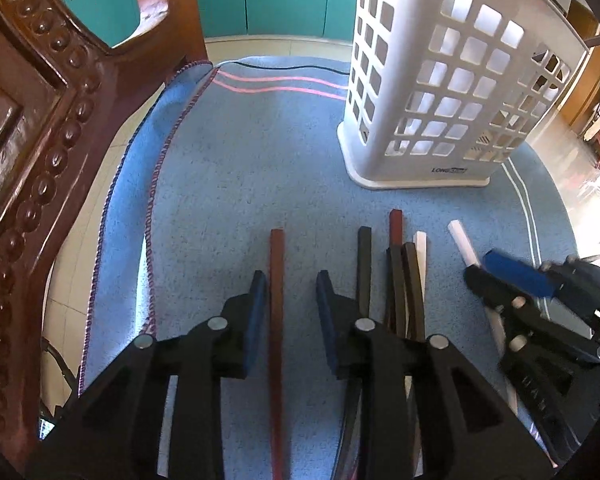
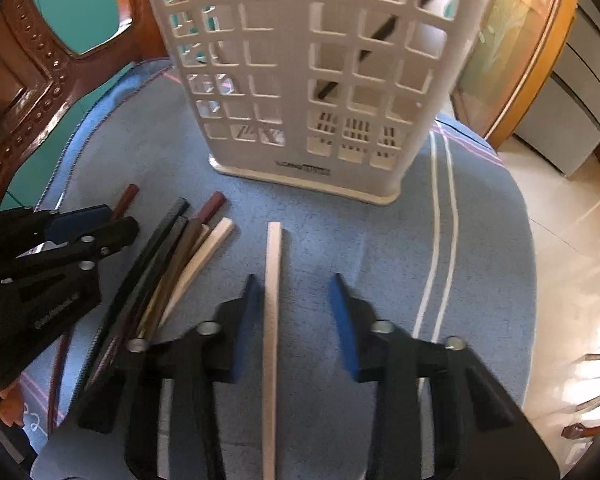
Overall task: Organize utensils
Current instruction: 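Grasp a dark red chopstick with the left tool while the right tool grasps a light wooden one, then carry both chopsticks over the white utensil holder and drop them in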
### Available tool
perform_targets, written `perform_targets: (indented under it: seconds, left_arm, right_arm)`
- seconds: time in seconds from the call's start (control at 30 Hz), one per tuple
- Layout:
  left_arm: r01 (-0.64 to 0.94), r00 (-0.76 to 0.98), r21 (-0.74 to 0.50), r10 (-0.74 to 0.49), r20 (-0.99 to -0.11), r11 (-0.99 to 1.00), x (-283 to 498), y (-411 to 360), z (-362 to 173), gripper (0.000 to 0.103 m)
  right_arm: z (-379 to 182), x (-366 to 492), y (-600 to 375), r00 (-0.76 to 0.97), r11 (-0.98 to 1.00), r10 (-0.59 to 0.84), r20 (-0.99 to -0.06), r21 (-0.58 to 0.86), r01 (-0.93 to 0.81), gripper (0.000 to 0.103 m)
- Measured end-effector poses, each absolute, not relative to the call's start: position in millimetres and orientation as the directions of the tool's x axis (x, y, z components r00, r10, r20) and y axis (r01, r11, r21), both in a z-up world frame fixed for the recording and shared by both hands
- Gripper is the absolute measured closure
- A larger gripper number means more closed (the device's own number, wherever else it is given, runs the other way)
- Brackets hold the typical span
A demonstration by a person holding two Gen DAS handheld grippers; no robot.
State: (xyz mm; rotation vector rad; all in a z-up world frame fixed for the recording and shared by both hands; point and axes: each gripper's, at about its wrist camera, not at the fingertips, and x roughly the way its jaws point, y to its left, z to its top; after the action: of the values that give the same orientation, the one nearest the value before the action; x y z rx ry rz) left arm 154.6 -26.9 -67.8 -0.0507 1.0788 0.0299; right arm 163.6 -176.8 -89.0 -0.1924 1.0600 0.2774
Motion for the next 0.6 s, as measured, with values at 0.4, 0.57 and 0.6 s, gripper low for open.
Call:
perform_targets:
  seconds: [0.4,0.57,0.6]
  left_arm:
    - [-0.06,0.594,-0.105,-0.049,-0.803,0.993,140,-11,-23,0.096]
    - [-0.031,0.72,-0.163,-0.091,-0.688,0.986,106,-1,34,0.096]
    - [-0.029,0.743,-0.167,-0.09,-0.663,0.986,104,-3,43,0.096]
  right_arm:
    - [-43,146,-192,0.554,0.958,0.213,-0.805,0.061,-0.279,0.097]
    - [17,120,-219,0.649,0.947,0.3,-0.699,0.136,-0.291,0.097]
    - [27,120,-222,0.663,0.945,0.31,-0.681,0.144,-0.293,0.097]
